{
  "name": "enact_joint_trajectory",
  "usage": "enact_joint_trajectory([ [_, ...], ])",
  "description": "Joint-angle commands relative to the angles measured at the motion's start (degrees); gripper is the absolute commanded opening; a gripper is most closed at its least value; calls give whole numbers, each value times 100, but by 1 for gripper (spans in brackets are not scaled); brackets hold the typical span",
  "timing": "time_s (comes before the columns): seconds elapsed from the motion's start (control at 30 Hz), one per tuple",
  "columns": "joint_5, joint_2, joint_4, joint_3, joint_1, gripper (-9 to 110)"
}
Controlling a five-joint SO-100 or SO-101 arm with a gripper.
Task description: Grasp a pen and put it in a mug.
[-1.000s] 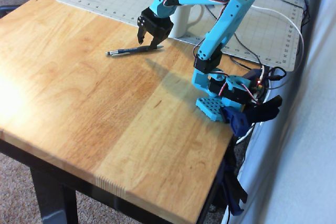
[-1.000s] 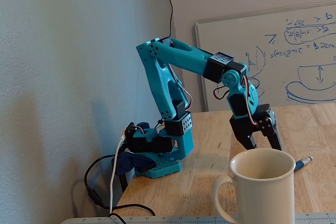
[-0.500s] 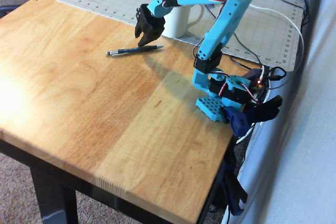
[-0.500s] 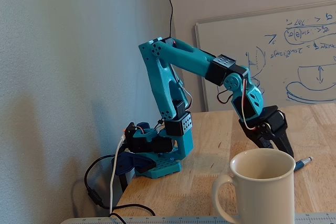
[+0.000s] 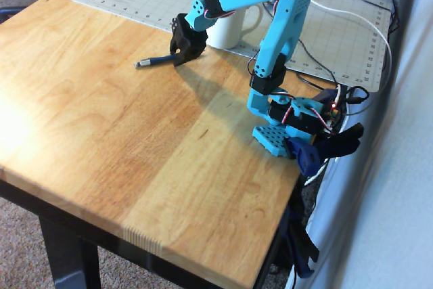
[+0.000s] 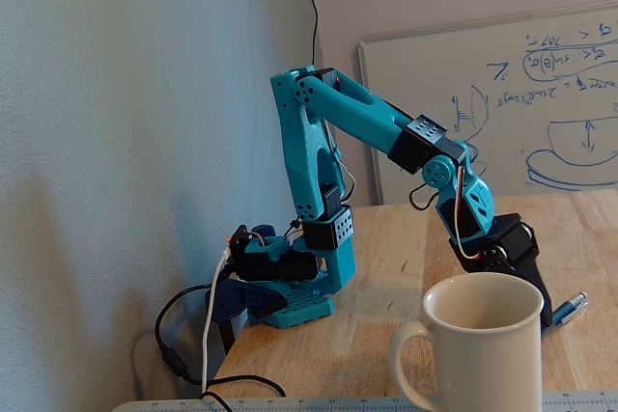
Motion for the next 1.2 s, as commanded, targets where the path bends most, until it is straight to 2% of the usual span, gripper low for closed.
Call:
enact_joint_trajectory([
  [0.0,53,53,-9,-246,-26,12],
  [0.73,44,-800,-88,-53,299,11],
  [1.17,-35,-721,-88,-53,290,1],
])
